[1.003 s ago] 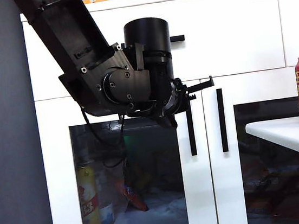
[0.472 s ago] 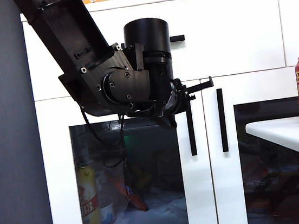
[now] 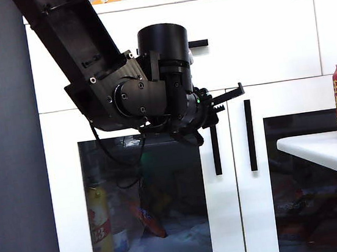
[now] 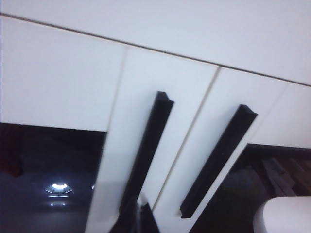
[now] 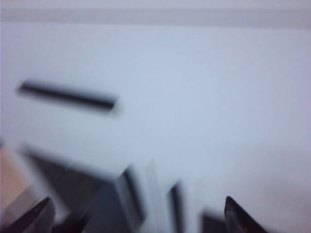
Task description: Open the left door of the white cabinet, pick up a can of beverage from the table on the right, place it inside the cabinet, and finally close the cabinet door.
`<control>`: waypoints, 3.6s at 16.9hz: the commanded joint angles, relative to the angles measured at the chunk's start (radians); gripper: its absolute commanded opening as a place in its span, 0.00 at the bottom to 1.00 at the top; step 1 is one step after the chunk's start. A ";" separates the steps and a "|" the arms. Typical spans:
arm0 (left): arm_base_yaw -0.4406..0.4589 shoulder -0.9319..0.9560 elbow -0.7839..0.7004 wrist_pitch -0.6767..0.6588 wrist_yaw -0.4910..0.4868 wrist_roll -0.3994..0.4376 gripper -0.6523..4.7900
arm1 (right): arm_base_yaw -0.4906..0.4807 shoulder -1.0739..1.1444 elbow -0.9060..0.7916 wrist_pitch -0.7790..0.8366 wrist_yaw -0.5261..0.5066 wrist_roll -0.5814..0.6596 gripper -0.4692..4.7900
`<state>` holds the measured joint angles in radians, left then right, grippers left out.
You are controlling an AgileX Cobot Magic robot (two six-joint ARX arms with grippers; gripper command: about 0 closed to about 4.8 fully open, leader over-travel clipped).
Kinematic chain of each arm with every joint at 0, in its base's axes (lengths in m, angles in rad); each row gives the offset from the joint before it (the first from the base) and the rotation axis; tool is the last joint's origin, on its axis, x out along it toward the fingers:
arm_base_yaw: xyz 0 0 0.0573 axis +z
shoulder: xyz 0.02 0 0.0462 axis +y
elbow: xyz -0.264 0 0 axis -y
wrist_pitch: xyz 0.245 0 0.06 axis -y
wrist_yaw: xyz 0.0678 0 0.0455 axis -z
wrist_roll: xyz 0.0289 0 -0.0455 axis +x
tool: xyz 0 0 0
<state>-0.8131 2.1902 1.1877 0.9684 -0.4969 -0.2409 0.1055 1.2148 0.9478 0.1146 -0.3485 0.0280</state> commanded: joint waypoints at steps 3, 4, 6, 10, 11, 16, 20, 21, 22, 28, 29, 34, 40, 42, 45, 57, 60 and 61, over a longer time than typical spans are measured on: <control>0.013 0.000 0.034 -0.034 0.016 0.006 0.81 | 0.003 -0.006 0.002 -0.344 -0.061 -0.083 0.99; 0.014 0.018 0.085 -0.093 0.036 0.010 0.81 | 0.003 -0.006 0.002 -0.380 -0.111 -0.105 0.99; 0.014 0.073 0.191 -0.156 0.052 0.072 0.81 | 0.003 -0.008 0.002 -0.384 -0.160 -0.104 0.99; 0.015 0.211 0.354 -0.166 0.050 0.121 0.80 | 0.007 -0.015 0.002 -0.372 -0.171 -0.108 0.99; 0.015 0.225 0.370 -0.167 0.050 0.122 0.80 | 0.007 -0.015 0.002 -0.372 -0.171 -0.108 0.99; 0.024 0.273 0.447 -0.159 0.018 0.123 0.80 | 0.007 -0.015 0.002 -0.372 -0.170 -0.108 0.99; 0.045 0.309 0.514 -0.167 -0.068 0.165 0.56 | 0.007 -0.014 0.002 -0.372 -0.170 -0.108 0.99; 0.044 0.308 0.515 -0.167 -0.092 0.163 0.23 | 0.007 -0.014 0.002 -0.372 -0.169 -0.111 0.99; 0.041 0.308 0.515 -0.167 -0.095 0.163 0.14 | 0.007 -0.014 0.002 -0.372 -0.169 -0.111 0.99; 0.028 0.308 0.515 -0.163 -0.083 0.162 0.11 | 0.007 -0.014 0.002 -0.365 -0.166 -0.116 0.99; 0.027 0.308 0.515 -0.163 -0.083 0.162 0.11 | 0.006 -0.015 0.002 -0.354 -0.166 -0.116 0.99; 0.027 0.307 0.514 -0.171 -0.188 0.221 0.18 | 0.002 -0.024 0.002 -0.296 -0.166 -0.103 0.99; -0.079 0.306 0.514 -0.203 -0.353 0.249 0.84 | 0.001 -0.022 0.002 -0.298 -0.114 -0.111 0.99; -0.072 0.306 0.514 -0.186 -0.306 0.241 0.73 | 0.001 -0.022 0.002 -0.303 -0.114 -0.111 0.99; -0.050 0.307 0.514 -0.150 -0.311 0.241 0.73 | 0.001 -0.022 0.002 -0.305 -0.114 -0.111 0.99; 0.034 0.308 0.515 -0.144 -0.109 0.151 0.27 | 0.001 -0.022 0.002 -0.305 -0.114 -0.111 0.99; 0.034 0.308 0.515 -0.143 -0.104 0.155 0.11 | 0.001 -0.022 0.002 -0.306 -0.114 -0.111 0.99; 0.032 0.308 0.515 -0.143 -0.105 0.155 0.11 | 0.001 -0.022 0.002 -0.305 -0.114 -0.111 0.99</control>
<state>-0.7837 2.5046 1.6974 0.8108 -0.6144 -0.0715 0.1059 1.1961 0.9462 -0.2005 -0.4633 -0.0795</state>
